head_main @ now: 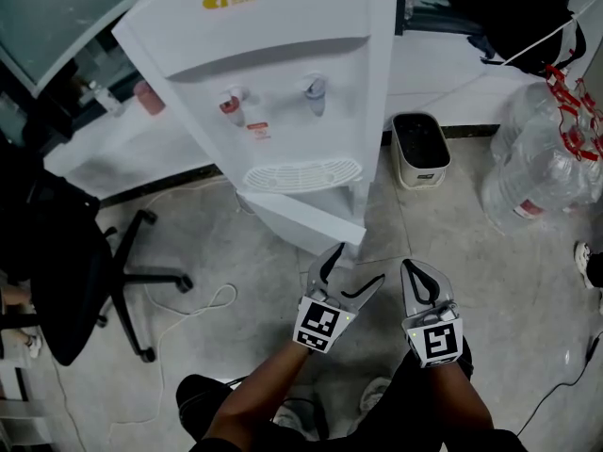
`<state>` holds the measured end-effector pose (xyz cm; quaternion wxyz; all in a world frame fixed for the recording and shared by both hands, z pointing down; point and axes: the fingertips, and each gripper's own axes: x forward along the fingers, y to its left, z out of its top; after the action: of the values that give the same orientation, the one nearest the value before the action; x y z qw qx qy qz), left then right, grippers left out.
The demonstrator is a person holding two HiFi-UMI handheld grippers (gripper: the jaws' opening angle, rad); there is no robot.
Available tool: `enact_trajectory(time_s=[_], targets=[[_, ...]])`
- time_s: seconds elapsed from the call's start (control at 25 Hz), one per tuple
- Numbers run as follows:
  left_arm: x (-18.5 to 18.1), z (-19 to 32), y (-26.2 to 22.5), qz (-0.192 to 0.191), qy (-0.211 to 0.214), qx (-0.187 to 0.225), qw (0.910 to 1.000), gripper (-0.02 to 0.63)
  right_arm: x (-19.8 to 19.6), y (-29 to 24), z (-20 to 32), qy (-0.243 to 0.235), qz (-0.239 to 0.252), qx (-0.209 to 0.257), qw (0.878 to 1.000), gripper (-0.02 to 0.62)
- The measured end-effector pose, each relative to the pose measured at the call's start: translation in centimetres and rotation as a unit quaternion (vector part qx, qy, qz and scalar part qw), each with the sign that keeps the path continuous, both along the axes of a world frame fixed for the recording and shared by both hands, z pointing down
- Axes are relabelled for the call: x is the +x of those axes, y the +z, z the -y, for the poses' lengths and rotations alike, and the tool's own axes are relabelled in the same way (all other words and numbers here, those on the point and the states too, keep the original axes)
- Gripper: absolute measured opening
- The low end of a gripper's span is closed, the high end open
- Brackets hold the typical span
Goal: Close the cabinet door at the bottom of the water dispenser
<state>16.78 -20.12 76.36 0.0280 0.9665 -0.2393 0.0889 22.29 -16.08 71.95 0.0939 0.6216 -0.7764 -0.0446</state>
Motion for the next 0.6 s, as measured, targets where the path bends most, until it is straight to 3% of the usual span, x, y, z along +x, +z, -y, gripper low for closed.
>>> enact_trajectory(time_s=[0.4, 0.6], targets=[[3.2, 3.3, -0.1, 0.006, 0.004, 0.008, 0.9999, 0.439, 0.8, -0.3, 0.6, 0.003, 0.034, 0.009, 0.999, 0.004], [4.5, 5.1, 0.1, 0.010, 0.003, 0.003, 0.9999, 0.439, 0.6, -0.1, 0.7, -0.001, 0.022, 0.007, 1.000, 0.003]])
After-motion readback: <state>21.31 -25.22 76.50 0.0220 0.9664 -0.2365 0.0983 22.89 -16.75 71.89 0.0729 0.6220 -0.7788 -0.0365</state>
